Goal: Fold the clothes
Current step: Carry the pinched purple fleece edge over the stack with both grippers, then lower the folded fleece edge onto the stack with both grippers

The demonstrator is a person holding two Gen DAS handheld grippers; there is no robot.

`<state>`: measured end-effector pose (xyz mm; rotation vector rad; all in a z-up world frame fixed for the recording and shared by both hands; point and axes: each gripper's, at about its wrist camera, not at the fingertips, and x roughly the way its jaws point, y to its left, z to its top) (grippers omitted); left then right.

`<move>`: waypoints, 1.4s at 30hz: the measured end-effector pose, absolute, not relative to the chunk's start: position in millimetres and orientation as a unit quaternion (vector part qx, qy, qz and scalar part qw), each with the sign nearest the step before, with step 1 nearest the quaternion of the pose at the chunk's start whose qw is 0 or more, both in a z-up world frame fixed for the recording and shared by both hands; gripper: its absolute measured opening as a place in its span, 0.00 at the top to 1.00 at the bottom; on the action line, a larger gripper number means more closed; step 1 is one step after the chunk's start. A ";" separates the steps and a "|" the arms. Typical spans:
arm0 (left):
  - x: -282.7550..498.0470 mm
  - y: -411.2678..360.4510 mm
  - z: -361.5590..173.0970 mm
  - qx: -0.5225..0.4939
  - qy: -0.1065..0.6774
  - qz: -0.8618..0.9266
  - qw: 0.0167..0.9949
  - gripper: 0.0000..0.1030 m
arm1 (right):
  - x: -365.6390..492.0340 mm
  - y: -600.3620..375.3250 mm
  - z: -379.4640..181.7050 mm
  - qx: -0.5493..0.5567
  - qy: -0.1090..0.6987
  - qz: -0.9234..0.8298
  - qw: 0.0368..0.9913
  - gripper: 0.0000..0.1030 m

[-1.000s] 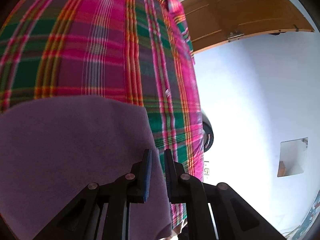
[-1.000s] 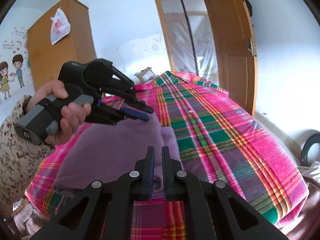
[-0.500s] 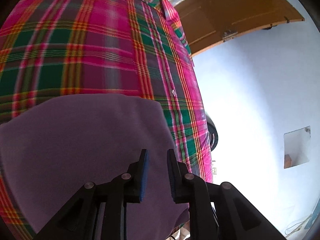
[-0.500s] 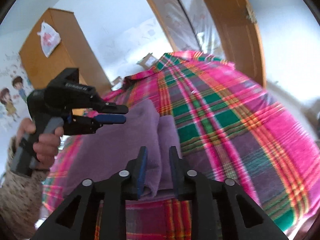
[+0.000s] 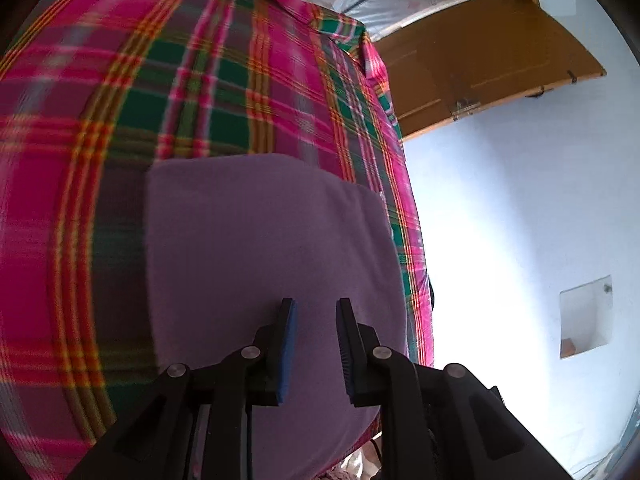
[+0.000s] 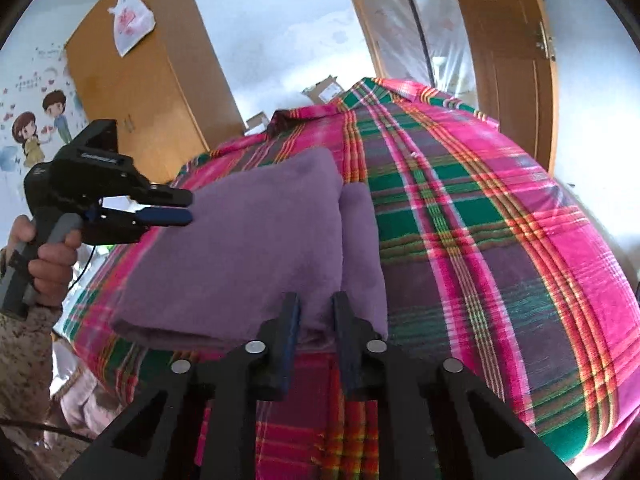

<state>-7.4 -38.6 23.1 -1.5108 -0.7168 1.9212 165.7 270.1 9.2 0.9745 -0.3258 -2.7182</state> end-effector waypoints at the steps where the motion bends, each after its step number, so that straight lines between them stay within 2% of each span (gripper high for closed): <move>1: -4.4 -44.5 23.1 -0.565 -0.276 0.721 0.291 0.80 | 166.2 271.7 8.6 0.334 -0.113 -0.928 0.119 0.90; 10: 5.8 -73.6 27.1 -0.548 -0.292 0.732 0.280 0.79 | 174.2 282.2 25.9 0.310 -0.141 -0.932 0.123 0.91; 14: 5.5 -85.9 20.5 -0.552 -0.306 0.725 0.276 0.79 | 162.5 278.7 7.4 0.361 -0.136 -0.915 0.117 0.90; 19: 7.0 -92.1 15.0 -0.554 -0.315 0.721 0.273 0.79 | 154.7 277.2 21.4 0.350 -0.105 -0.923 0.119 0.80; 22: 6.3 -89.1 13.3 -0.555 -0.313 0.720 0.275 0.79 | 142.3 282.9 31.1 0.339 -0.094 -0.929 0.113 0.80; 28: 5.2 -87.8 5.1 -0.557 -0.327 0.713 0.274 0.79 | 93.3 296.7 34.8 0.361 -0.146 -0.910 0.145 0.80; 38: 15.7 -92.1 5.4 -0.556 -0.327 0.715 0.270 0.79 | 28.0 288.9 15.4 0.426 -0.186 -0.857 0.223 0.77; 39: 18.7 -95.7 5.4 -0.555 -0.330 0.714 0.269 0.78 | 24.9 288.2 14.3 0.426 -0.193 -0.854 0.227 0.77; 40: 19.1 -96.5 4.5 -0.556 -0.332 0.713 0.268 0.78 | 24.0 288.6 12.7 0.425 -0.202 -0.852 0.229 0.89; 42: 17.9 -95.4 2.9 -0.559 -0.333 0.711 0.267 0.78 | 25.9 289.0 13.5 0.418 -0.210 -0.853 0.229 0.90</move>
